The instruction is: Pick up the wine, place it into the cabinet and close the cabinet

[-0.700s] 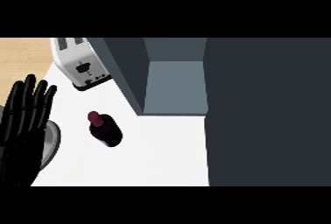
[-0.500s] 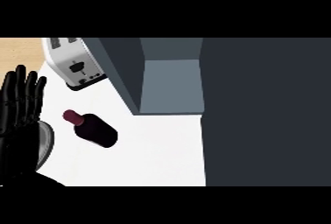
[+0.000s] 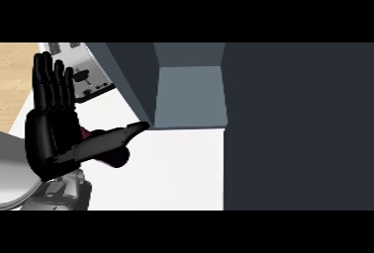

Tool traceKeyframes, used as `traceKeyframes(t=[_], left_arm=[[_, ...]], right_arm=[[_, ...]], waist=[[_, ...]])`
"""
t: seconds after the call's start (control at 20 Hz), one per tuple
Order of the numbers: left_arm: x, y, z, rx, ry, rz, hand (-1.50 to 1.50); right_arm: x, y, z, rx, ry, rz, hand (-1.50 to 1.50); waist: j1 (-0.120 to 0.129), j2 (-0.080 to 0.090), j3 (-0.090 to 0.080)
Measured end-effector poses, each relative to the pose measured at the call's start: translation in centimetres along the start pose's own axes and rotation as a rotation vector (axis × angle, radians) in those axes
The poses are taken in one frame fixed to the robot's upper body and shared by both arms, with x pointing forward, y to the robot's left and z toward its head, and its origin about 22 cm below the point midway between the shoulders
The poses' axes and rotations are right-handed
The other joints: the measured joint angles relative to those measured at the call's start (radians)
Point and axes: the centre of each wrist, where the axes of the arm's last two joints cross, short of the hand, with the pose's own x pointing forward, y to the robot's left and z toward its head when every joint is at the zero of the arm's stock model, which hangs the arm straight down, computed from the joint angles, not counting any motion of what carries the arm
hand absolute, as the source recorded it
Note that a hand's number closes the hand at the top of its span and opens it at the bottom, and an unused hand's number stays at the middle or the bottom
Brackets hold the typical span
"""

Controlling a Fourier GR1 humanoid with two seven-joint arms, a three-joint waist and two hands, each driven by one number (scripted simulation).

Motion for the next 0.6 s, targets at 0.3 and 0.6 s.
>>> traceKeyframes(t=[0.3, 0.6], left_arm=[[-0.2, -3.5, -0.7, 0.033, 0.024, 0.025, -1.50], [0.0, -5.5, 0.2, 0.041, 0.036, 0.031, -1.50]], right_arm=[[1.7, -0.7, 0.6, 0.025, 0.027, -0.024, -1.50], [2.5, -0.9, 0.4, 0.027, 0.028, -0.031, -1.50]], waist=[[0.012, -0.001, -0.001], [0.018, -0.001, -0.001]])
